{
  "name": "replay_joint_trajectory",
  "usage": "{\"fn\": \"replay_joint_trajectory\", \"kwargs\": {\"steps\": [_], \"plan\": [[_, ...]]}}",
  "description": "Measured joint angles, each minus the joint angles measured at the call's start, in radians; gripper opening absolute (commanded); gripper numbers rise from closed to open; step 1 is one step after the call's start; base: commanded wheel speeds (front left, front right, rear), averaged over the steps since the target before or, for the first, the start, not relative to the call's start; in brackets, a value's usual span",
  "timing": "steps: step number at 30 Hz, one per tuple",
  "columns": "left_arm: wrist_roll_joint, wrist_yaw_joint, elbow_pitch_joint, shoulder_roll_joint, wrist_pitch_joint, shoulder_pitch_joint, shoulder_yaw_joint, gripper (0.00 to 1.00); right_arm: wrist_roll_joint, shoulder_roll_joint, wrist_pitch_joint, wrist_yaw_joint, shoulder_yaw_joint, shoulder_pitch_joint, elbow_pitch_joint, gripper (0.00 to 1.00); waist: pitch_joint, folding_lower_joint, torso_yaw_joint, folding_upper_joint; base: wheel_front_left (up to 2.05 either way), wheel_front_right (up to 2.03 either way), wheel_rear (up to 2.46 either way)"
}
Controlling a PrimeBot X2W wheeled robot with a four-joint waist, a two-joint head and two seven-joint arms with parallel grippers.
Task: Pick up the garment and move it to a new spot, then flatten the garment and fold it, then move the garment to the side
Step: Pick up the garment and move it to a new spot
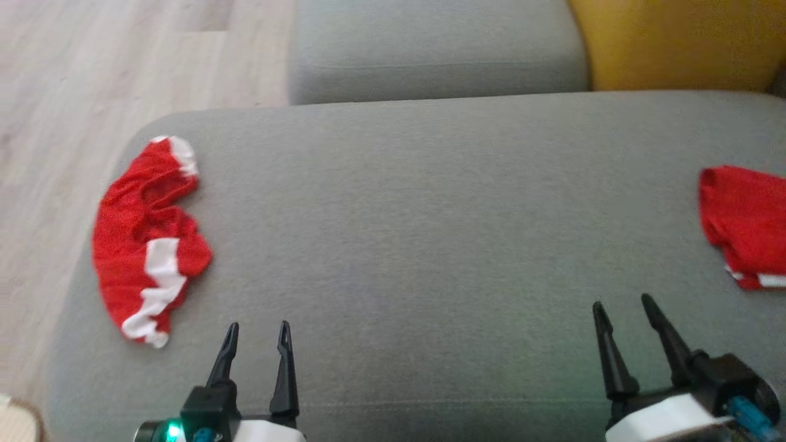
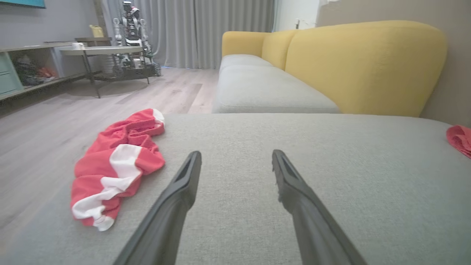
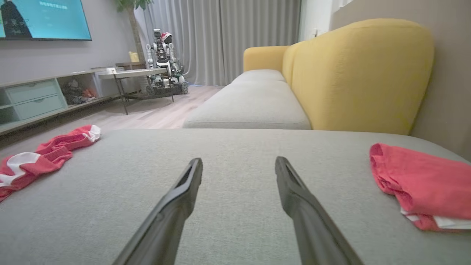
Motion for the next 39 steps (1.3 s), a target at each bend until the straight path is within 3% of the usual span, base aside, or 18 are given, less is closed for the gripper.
{"fn": "replay_joint_trajectory", "kwargs": {"steps": [17,23,26,32,36,39], "plan": [[0.012,0.000,-0.016,0.000,0.000,0.040,0.011,1.00,0.063,0.006,0.000,0.000,0.048,0.028,0.019,1.00,-0.010,0.0001,0.298,0.0000,0.00,0.00,0.00],[0.008,-0.001,-0.027,0.000,0.000,0.051,0.028,1.00,0.066,0.006,0.000,0.000,0.059,0.027,0.021,1.00,0.004,0.0000,0.336,0.0000,0.00,0.00,0.00],[0.008,-0.029,-0.032,0.005,0.000,0.030,0.038,1.00,0.060,0.006,0.000,0.000,0.056,0.027,0.022,1.00,0.021,0.0000,0.331,0.0000,0.00,0.00,0.00],[0.025,-0.081,-0.022,0.058,0.006,-0.265,0.086,1.00,0.024,0.004,0.000,0.000,0.050,0.021,0.013,1.00,0.090,0.0000,0.305,0.0000,0.00,0.00,0.00],[0.026,-0.118,0.092,0.081,0.109,-0.543,0.112,1.00,0.024,-0.035,0.000,0.000,0.050,-0.022,0.000,1.00,0.161,0.0001,0.279,0.0000,0.00,0.00,0.00],[0.007,-0.160,0.248,0.096,0.267,-0.727,0.120,1.00,0.024,-0.075,0.000,0.000,0.050,-0.079,-0.016,1.00,0.222,0.0001,0.255,0.0000,0.00,0.00,0.00]]}}
